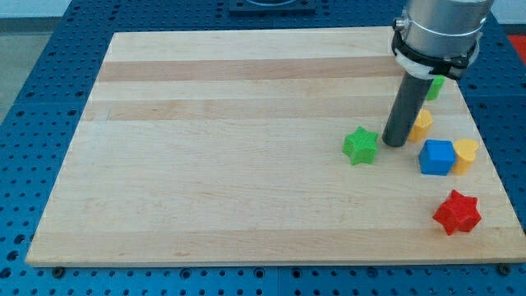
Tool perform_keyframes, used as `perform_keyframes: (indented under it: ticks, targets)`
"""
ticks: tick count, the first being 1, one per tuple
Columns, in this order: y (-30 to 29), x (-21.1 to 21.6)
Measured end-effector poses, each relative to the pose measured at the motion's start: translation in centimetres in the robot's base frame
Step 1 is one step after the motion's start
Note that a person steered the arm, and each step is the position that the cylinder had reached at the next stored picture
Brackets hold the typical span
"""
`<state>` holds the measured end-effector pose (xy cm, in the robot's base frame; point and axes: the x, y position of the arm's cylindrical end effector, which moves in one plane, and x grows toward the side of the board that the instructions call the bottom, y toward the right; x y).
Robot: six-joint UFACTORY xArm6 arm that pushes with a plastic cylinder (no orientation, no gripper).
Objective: Move the yellow hexagon towards bottom of the red circle
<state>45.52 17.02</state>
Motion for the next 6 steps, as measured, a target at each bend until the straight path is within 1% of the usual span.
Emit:
perform_keyframes:
  ticks: [3,6]
  targets:
    - [0.8,0.0]
    - [1.9,-1.3]
